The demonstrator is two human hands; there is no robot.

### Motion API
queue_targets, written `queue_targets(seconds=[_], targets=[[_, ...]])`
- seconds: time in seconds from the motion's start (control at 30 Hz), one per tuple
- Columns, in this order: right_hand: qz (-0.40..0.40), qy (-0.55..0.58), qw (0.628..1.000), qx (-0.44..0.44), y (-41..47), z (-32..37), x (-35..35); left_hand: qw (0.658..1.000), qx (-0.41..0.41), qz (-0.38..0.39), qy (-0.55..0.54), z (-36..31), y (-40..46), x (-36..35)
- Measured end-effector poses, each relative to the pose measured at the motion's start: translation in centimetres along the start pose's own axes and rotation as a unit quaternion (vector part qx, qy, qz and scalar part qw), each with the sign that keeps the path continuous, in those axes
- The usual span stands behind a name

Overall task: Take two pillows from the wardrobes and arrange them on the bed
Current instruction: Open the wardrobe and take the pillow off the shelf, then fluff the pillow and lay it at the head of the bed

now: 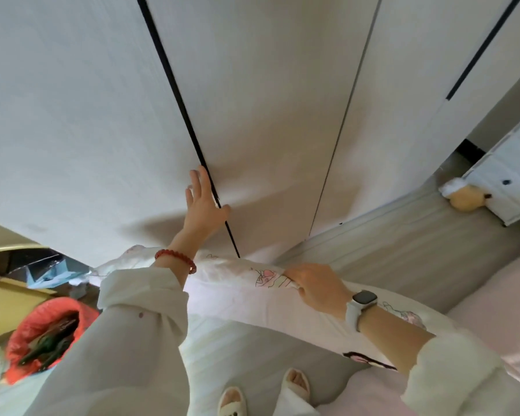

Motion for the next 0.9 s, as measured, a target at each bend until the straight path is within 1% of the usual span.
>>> queue_targets(seconds=[0.1,0.13,0.17,0.23,0.3,0.33,0.4,0.47,0.5,0.57,0.7,0.77,0.9], targets=[[-0.013,0.011,1.000,-0.023,-0.3,0.2,0.3,1.000,-0.009,-0.015,0.014,-0.3,-0.2,1.1],[-0.020,0.019,0.999,-0.033,-0.5,0.2,0.4,0.999,-0.033,-0.015,0.021,-1.0,-0.7,1.0],[-0.031,0.027,0.998,-0.044,-0.7,0.2,0.6,0.997,-0.071,0.002,0.021,-1.9,-1.6,0.4],[-0.060,0.036,0.995,-0.069,-1.4,0.3,0.9,0.983,-0.160,0.085,-0.009,-3.8,-4.2,-2.0],[-0.094,0.036,0.990,-0.099,-2.3,0.7,1.1,0.956,-0.218,0.189,-0.046,-4.7,-7.8,-4.2],[-0.112,0.034,0.986,-0.116,-2.9,1.1,1.2,0.943,-0.246,0.222,-0.038,-4.7,-9.3,-4.8],[-0.159,0.028,0.975,-0.153,-4.6,2.6,1.8,0.914,-0.320,0.247,0.043,-4.3,-11.4,-5.4],[-0.213,0.014,0.960,-0.182,-6.9,5.2,2.4,0.888,-0.381,0.241,0.096,-4.0,-12.7,-5.1],[-0.237,0.006,0.951,-0.197,-8.3,6.7,2.5,0.877,-0.408,0.234,0.097,-4.1,-13.3,-4.8],[-0.286,0.001,0.930,-0.232,-11.2,9.7,2.5,0.845,-0.469,0.238,0.093,-4.7,-15.0,-3.9],[-0.358,0.016,0.876,-0.322,-17.6,13.9,2.3,0.793,-0.555,0.246,0.045,-6.9,-20.2,-0.8],[-0.381,0.010,0.848,-0.368,-21.3,15.5,1.4,0.764,-0.608,0.214,0.010,-8.8,-23.4,1.5],[-0.420,-0.008,0.784,-0.457,-29.7,19.5,-1.4,0.708,-0.684,0.174,-0.015,-12.0,-31.1,4.7]])
Point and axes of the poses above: each hand's wrist, its own y-axis towards the middle knuckle, its own x-axis out of the back of the hand, z = x × y, the point moved 10 cm from there along y, towards the middle knuckle, and after that the axes turned 14 degrees about -x, right-handed, at the moved point
